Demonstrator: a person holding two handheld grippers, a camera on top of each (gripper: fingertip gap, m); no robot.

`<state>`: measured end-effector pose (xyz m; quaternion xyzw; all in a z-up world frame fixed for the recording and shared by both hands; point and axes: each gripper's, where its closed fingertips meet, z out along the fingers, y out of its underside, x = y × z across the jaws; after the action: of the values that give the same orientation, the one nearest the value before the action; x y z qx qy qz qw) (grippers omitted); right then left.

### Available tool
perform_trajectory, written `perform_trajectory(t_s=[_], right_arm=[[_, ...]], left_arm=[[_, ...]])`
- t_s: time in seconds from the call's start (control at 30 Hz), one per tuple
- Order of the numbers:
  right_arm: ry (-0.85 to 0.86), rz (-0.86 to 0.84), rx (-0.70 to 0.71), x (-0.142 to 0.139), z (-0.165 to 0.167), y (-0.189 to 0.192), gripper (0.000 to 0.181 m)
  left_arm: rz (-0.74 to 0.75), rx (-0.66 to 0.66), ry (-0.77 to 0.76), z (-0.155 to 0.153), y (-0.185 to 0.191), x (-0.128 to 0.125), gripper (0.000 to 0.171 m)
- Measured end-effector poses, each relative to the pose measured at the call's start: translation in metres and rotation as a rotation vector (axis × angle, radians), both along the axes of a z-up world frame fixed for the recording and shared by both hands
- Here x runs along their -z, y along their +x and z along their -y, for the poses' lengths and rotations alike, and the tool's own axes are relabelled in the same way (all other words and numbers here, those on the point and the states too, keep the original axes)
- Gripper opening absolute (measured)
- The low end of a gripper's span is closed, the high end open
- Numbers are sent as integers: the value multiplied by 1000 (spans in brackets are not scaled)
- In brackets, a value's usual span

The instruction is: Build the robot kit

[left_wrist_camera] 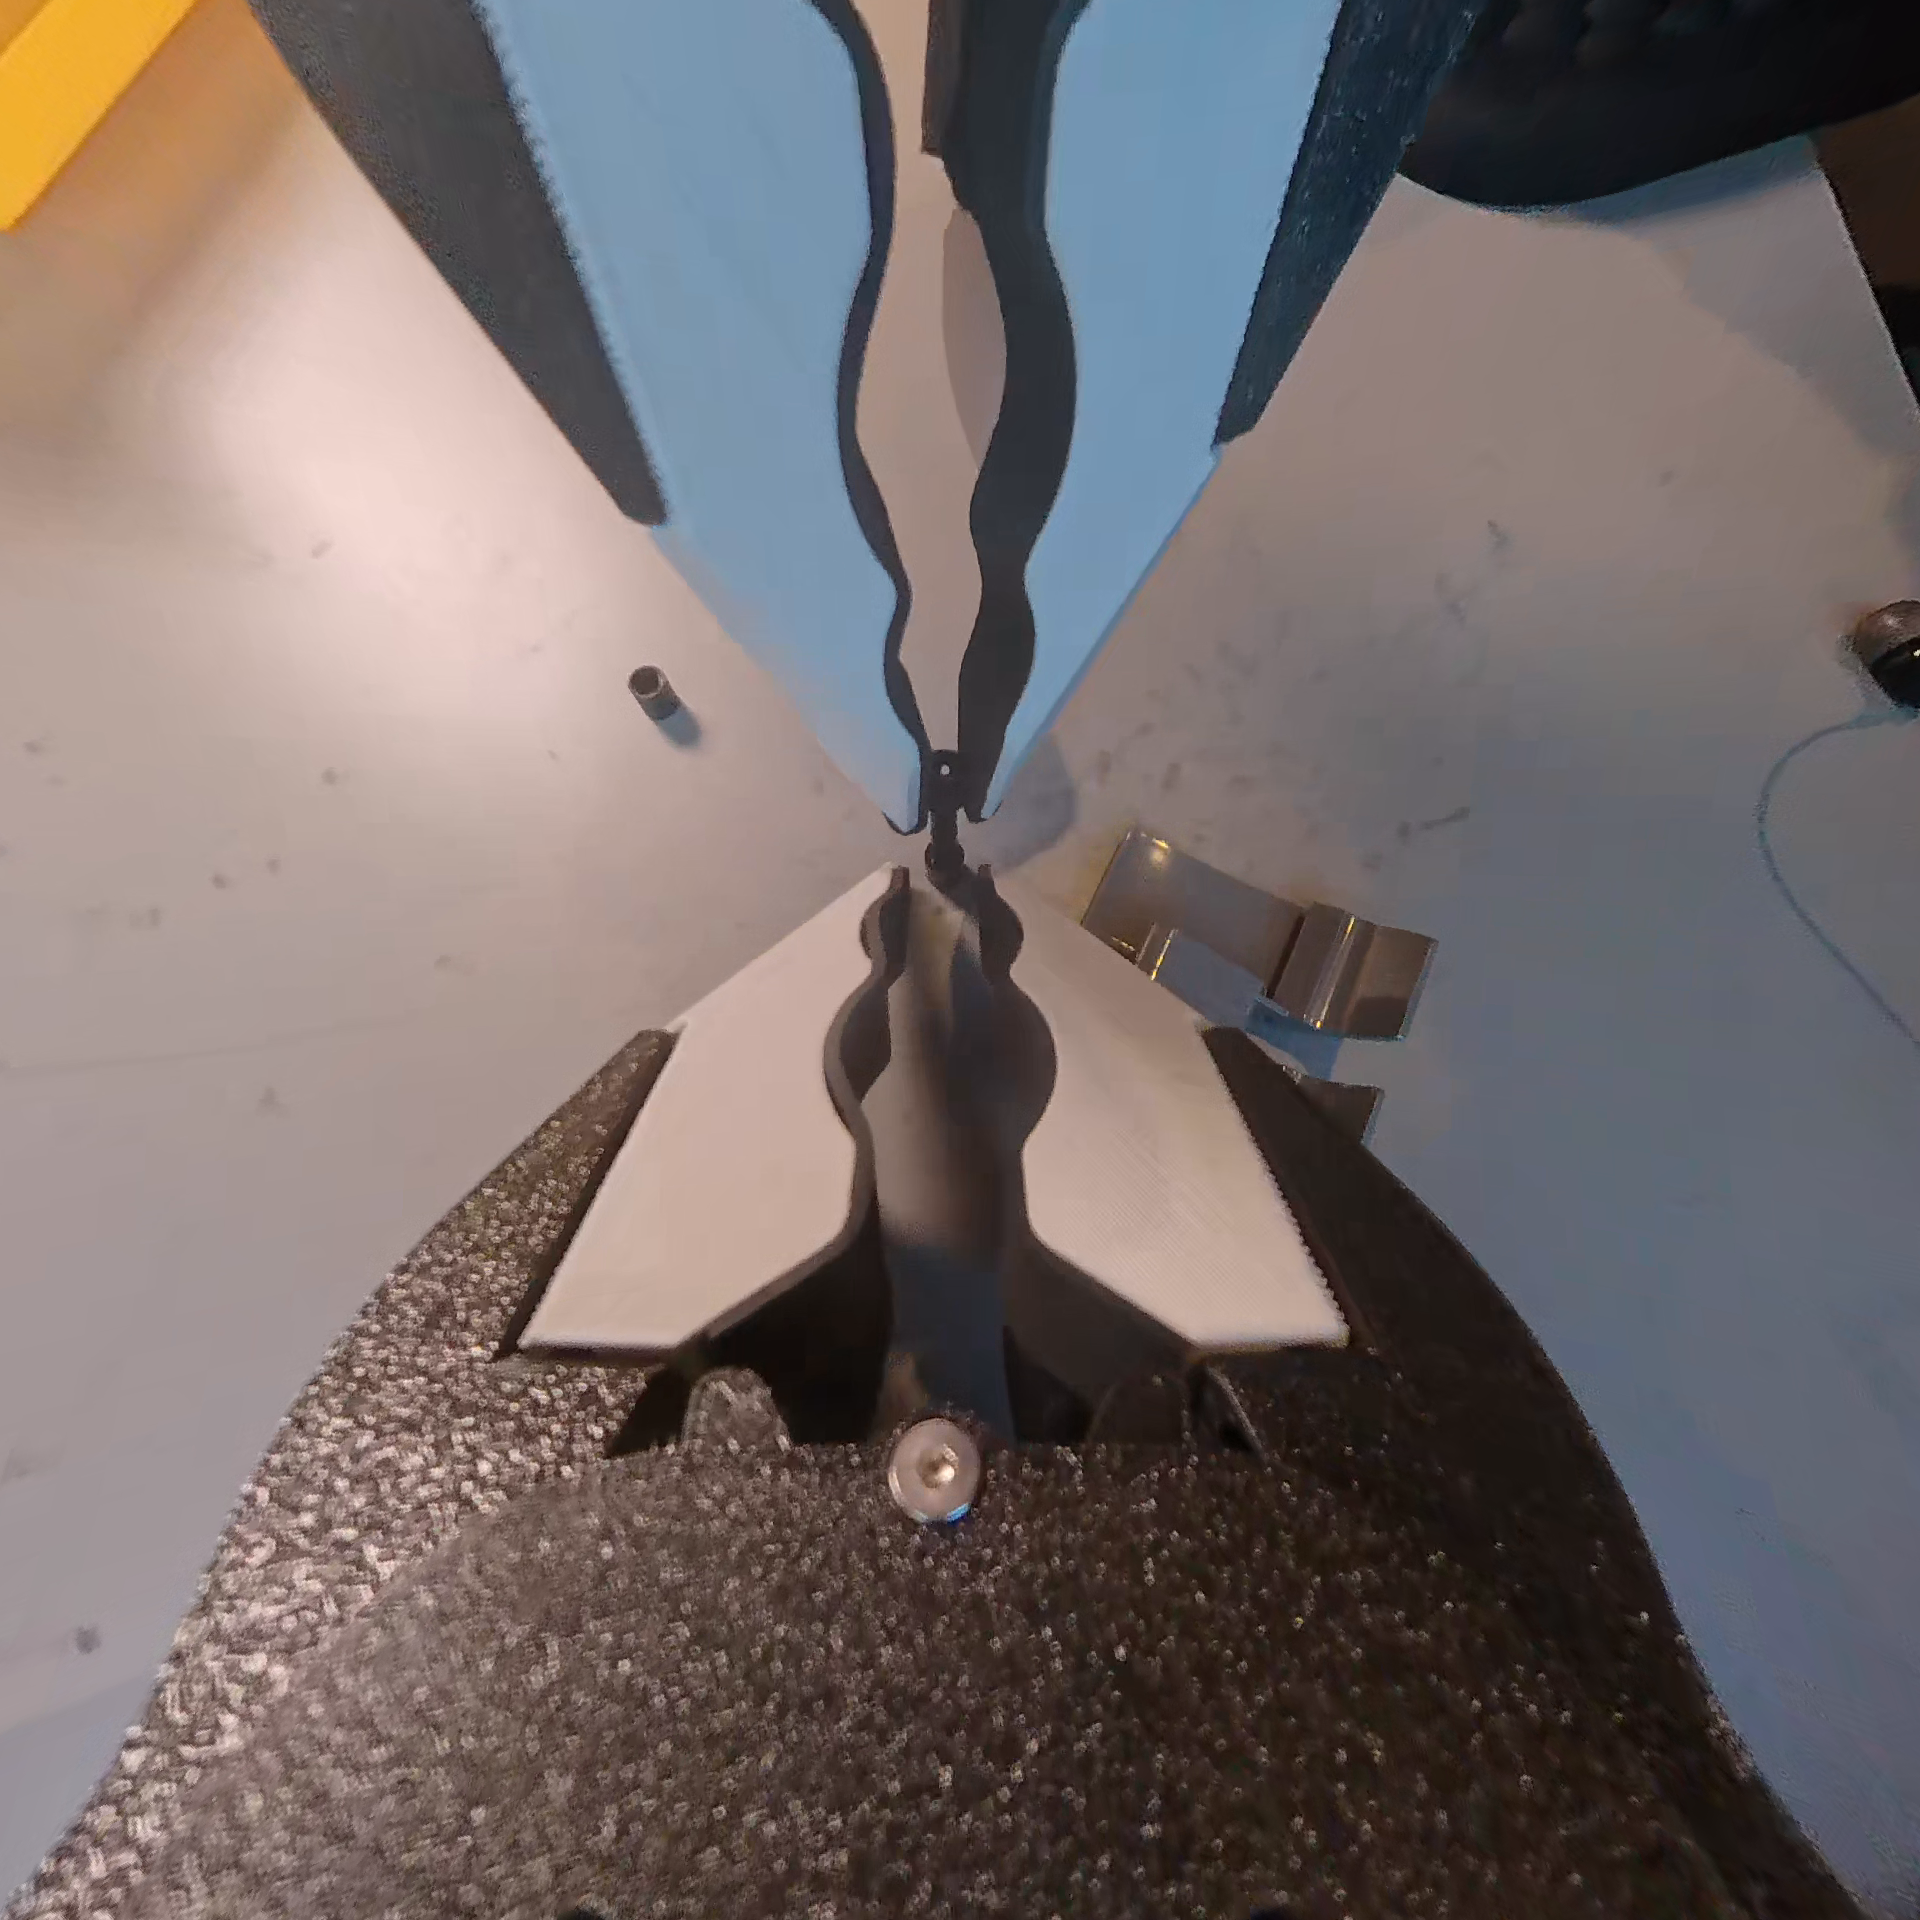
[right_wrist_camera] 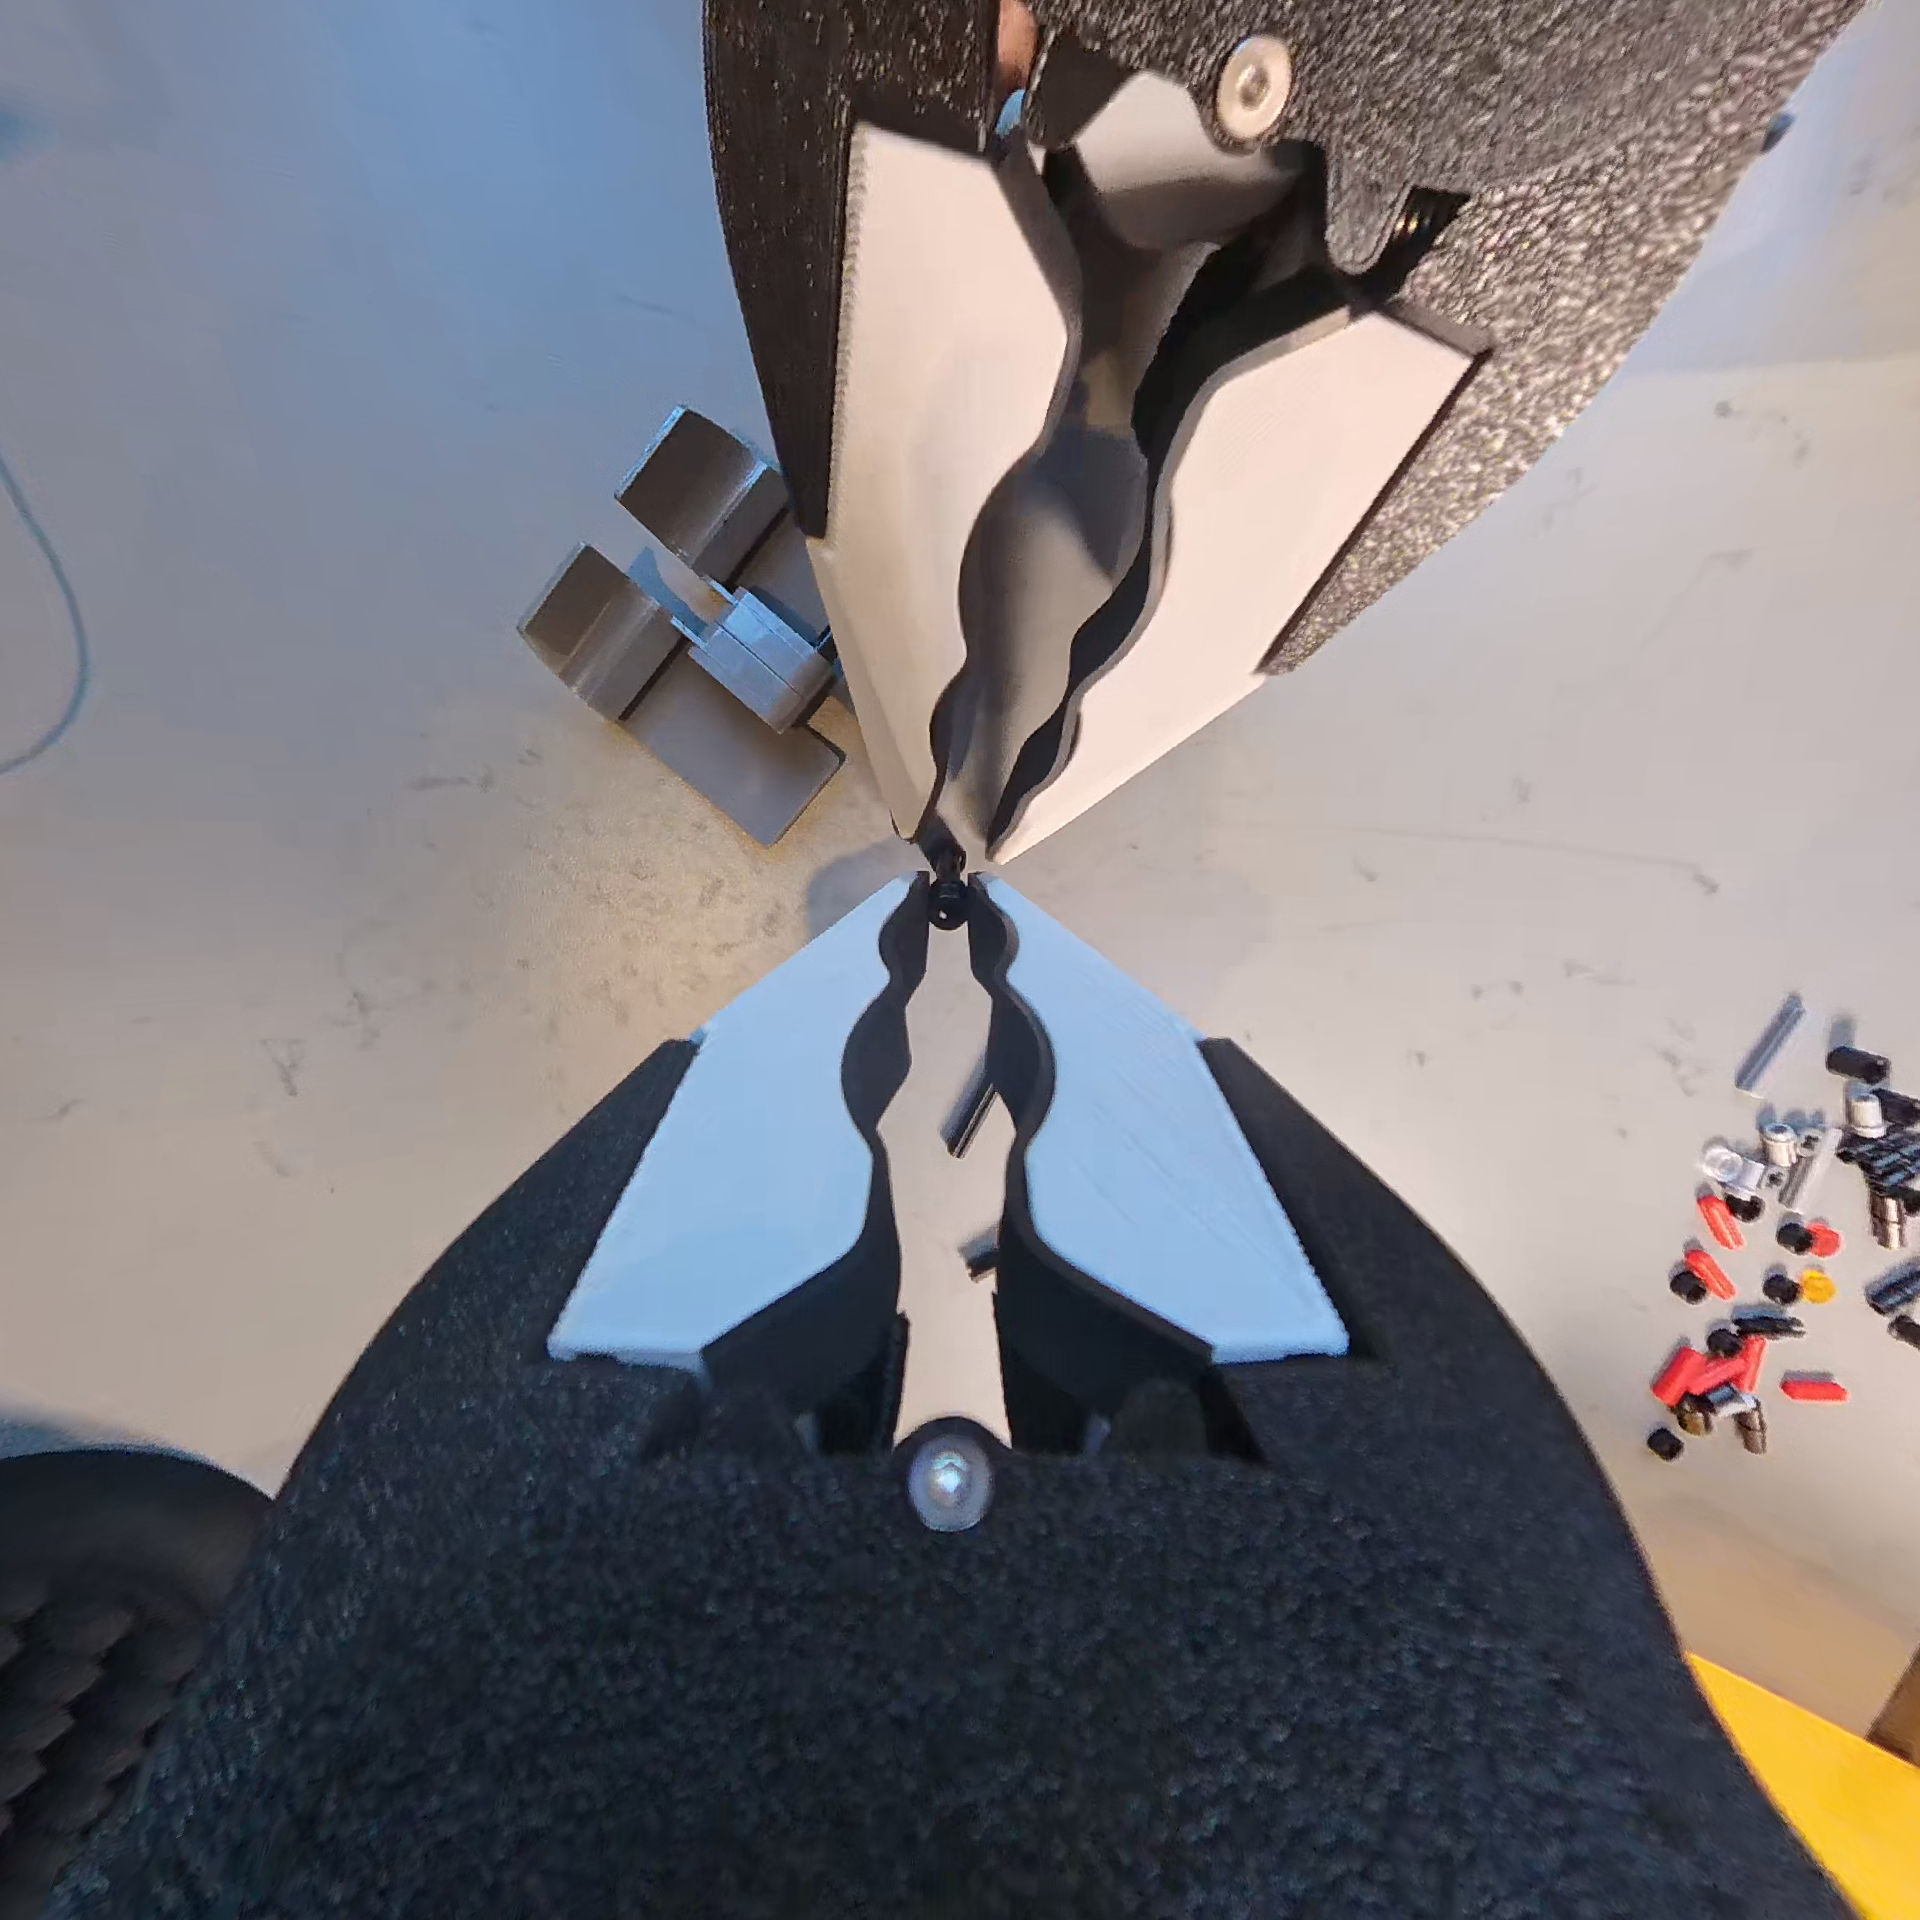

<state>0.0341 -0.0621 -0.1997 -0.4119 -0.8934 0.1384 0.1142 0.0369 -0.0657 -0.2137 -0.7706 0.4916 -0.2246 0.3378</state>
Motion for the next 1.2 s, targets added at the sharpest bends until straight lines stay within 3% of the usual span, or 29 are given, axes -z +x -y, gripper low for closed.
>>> perform_trajectory(t_s=[0.47,0.9,1.2], right_arm=[[30,74,-117,0,2,0,5],[212,221,-391,1,6,-3,5],[200,276,-416,2,12,-6,5]], left_arm=[[-11,27,14,2,-4,1,7],[17,27,-43,5,-16,0,8],[18,-1,-44,2,-21,0,8]])
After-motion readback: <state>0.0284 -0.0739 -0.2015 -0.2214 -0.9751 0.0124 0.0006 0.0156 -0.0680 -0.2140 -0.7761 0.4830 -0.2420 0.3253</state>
